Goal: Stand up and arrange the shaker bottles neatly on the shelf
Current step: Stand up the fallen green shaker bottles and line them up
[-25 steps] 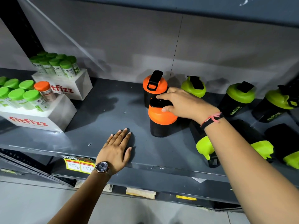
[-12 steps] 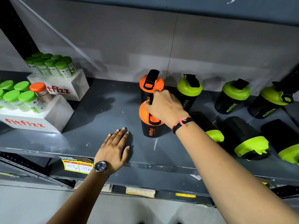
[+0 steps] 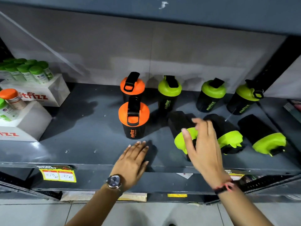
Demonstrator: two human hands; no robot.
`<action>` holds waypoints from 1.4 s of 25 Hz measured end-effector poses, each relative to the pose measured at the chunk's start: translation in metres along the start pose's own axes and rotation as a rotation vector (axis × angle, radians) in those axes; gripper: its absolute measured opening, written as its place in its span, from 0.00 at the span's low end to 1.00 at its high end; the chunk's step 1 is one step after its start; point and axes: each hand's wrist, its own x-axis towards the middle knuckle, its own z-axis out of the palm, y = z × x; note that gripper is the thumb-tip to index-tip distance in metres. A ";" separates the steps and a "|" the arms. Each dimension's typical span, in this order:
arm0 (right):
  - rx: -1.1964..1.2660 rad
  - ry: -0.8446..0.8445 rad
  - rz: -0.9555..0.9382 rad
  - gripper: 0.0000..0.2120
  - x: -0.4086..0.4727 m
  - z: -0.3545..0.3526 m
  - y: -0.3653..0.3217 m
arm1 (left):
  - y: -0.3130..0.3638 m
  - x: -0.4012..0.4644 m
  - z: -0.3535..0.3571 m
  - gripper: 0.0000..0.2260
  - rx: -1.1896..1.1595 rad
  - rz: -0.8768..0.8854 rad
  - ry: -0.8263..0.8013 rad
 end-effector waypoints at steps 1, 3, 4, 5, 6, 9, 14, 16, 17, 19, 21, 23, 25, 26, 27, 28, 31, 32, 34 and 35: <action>0.005 0.004 0.030 0.25 -0.012 0.003 0.015 | 0.012 0.012 0.005 0.17 -0.030 0.020 0.002; 0.004 0.000 0.089 0.27 -0.029 0.013 0.038 | 0.028 0.039 0.014 0.21 -0.097 0.003 -0.023; 0.020 -0.009 0.115 0.28 -0.033 0.019 0.044 | 0.031 0.049 0.018 0.21 -0.087 -0.005 -0.041; 0.050 -0.023 0.137 0.29 -0.036 0.024 0.046 | 0.031 0.055 0.023 0.22 -0.062 -0.018 -0.042; 0.087 -0.038 0.159 0.29 -0.037 0.029 0.050 | 0.030 0.060 0.029 0.22 -0.060 -0.037 -0.034; 0.170 -0.049 0.203 0.24 -0.033 0.035 0.051 | 0.026 0.062 0.035 0.22 -0.103 -0.121 -0.022; 0.040 -0.065 0.037 0.21 0.001 0.004 0.042 | 0.026 0.063 0.038 0.22 -0.111 -0.137 -0.006; -0.102 -0.111 -0.082 0.21 0.035 -0.014 0.040 | 0.026 0.062 0.038 0.22 -0.114 -0.135 -0.002; -0.165 -0.171 -0.131 0.20 0.053 -0.020 0.037 | 0.026 0.062 0.037 0.22 -0.114 -0.138 -0.007; -0.232 -0.335 -0.191 0.18 0.082 -0.023 0.030 | 0.025 0.062 0.037 0.22 -0.120 -0.144 -0.015; -0.210 -0.505 -0.204 0.18 0.101 -0.020 0.024 | 0.026 0.062 0.037 0.22 -0.124 -0.143 -0.020; -0.175 -0.620 -0.199 0.19 0.113 -0.019 0.021 | 0.026 0.061 0.037 0.22 -0.123 -0.140 -0.020; -0.168 -0.675 -0.198 0.20 0.119 -0.018 0.020 | 0.026 0.061 0.037 0.22 -0.120 -0.144 -0.024; -0.165 -0.683 -0.194 0.19 0.121 -0.019 0.021 | 0.026 0.062 0.037 0.22 -0.120 -0.146 -0.026; -0.167 -0.674 -0.192 0.19 0.122 -0.019 0.021 | 0.026 0.062 0.037 0.22 -0.122 -0.149 -0.027; -0.181 -0.652 -0.196 0.20 0.121 -0.019 0.021 | 0.025 0.062 0.037 0.22 -0.122 -0.151 -0.033; -0.261 -0.564 -0.184 0.25 0.118 -0.019 0.018 | 0.024 0.062 0.037 0.22 -0.108 -0.150 -0.050; -0.271 -0.544 -0.158 0.26 0.118 -0.018 0.017 | 0.024 0.063 0.037 0.22 -0.107 -0.150 -0.051; -0.268 -0.508 -0.094 0.24 0.115 -0.015 0.014 | 0.025 0.063 0.036 0.24 -0.114 -0.156 -0.054; -0.267 -0.495 -0.064 0.23 0.114 -0.014 0.013 | 0.025 0.064 0.035 0.25 -0.115 -0.159 -0.056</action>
